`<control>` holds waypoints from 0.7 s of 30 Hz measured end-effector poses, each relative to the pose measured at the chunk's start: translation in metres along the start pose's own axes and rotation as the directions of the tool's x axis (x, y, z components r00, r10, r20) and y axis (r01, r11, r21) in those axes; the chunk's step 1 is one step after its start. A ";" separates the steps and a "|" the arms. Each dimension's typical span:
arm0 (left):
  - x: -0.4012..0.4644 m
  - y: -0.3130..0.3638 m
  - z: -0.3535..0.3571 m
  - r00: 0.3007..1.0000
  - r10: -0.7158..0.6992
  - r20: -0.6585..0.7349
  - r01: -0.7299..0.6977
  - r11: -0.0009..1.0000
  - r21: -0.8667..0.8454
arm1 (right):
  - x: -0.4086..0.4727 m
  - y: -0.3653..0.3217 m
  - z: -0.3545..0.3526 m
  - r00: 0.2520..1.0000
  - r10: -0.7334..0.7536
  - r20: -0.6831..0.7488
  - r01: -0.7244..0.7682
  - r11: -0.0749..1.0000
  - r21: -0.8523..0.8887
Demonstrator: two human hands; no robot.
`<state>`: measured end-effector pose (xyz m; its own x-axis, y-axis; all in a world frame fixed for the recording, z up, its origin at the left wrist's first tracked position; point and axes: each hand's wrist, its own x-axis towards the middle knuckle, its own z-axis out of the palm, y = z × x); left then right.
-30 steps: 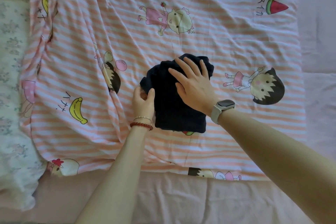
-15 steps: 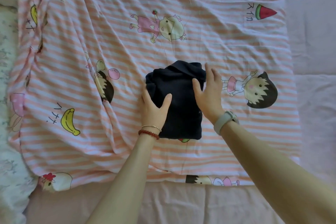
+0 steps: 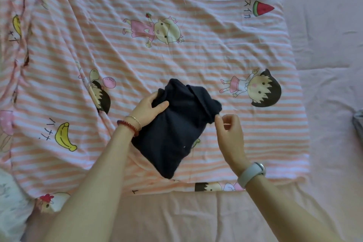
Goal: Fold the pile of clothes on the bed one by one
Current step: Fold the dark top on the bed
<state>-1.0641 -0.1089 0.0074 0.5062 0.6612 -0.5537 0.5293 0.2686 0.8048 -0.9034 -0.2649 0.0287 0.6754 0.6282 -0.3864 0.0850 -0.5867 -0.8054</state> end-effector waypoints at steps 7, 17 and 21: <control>-0.005 -0.013 0.009 0.943 0.038 -0.332 0.118 0.892 0.436 | 0.057 0.001 0.017 0.912 -0.085 0.402 0.206 0.942 -0.267; -0.110 -0.085 0.056 0.664 -0.588 -0.462 0.308 0.778 -0.548 | 0.086 -0.037 0.044 0.778 0.066 0.625 0.153 0.945 -0.290; -0.104 -0.066 0.050 0.665 -0.462 -0.587 0.175 0.861 -0.478 | 0.072 -0.043 0.043 0.805 0.054 0.590 0.083 0.976 -0.202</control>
<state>-1.1175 -0.2309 0.0011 -0.3076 0.7270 -0.6139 0.2191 0.6820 0.6978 -0.8902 -0.1723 0.0159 0.1159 0.7759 -0.6201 0.2868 -0.6238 -0.7270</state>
